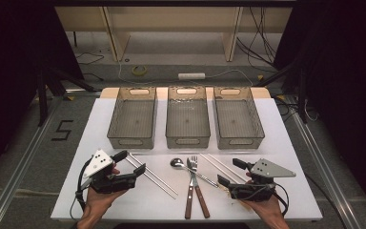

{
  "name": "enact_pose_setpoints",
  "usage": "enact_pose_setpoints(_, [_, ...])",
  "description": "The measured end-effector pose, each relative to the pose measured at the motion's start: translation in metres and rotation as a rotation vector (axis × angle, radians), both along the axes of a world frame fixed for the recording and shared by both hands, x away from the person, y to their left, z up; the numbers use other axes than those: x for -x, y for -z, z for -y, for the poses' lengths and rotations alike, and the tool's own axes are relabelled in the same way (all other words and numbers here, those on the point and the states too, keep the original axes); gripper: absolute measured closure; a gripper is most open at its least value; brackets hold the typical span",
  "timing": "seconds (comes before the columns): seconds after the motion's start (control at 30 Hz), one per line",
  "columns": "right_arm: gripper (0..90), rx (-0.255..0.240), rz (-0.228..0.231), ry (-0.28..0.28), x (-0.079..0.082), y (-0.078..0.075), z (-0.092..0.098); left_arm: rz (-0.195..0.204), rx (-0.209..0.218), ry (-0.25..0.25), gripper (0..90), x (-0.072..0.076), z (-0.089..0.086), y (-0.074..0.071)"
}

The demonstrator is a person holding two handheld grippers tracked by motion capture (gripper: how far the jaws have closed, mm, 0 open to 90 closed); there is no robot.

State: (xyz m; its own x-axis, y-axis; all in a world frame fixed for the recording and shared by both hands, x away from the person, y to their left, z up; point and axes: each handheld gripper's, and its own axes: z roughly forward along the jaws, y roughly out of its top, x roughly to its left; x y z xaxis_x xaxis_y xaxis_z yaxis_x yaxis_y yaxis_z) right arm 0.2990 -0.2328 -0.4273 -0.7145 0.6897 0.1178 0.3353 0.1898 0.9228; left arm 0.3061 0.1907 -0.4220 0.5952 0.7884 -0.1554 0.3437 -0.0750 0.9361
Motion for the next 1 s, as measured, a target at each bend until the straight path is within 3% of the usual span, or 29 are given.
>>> enact_pose_setpoints(0.27, [21.8,0.011,-0.012,-0.009,-0.002,-0.004,0.002,-0.001,0.0,-0.002,15.6,0.0,0.0,0.0])
enact_pose_setpoints(0.63, [23.2,0.15,-0.076,-0.065,-0.017,-0.018,-0.001,-0.001,0.009,-0.011,15.6,0.0,-0.001,0.0])
enact_pose_setpoints(0.7, [23.3,0.241,-0.12,-0.087,-0.024,-0.023,-0.003,0.0,0.008,-0.009,15.6,-0.001,-0.001,0.0])
enact_pose_setpoints(0.73, [23.3,0.241,-0.12,-0.087,-0.024,-0.023,-0.003,0.0,0.008,-0.01,15.6,-0.001,-0.001,0.0])
enact_pose_setpoints(0.77, [25.2,0.302,-0.148,-0.09,-0.03,-0.028,-0.003,0.0,0.004,-0.008,15.6,-0.001,-0.001,0.0])
enact_pose_setpoints(0.87, [26.2,0.378,-0.187,-0.078,-0.04,-0.036,-0.001,0.002,0.008,-0.01,15.6,0.0,-0.001,-0.001])
enact_pose_setpoints(0.9, [26.2,0.378,-0.187,-0.078,-0.04,-0.036,-0.001,0.001,0.009,-0.01,15.6,0.0,-0.001,-0.001])
enact_pose_setpoints(1.0, [28.9,0.462,-0.254,-0.07,-0.052,-0.037,0.004,0.002,0.007,-0.01,15.6,0.0,-0.002,-0.001])
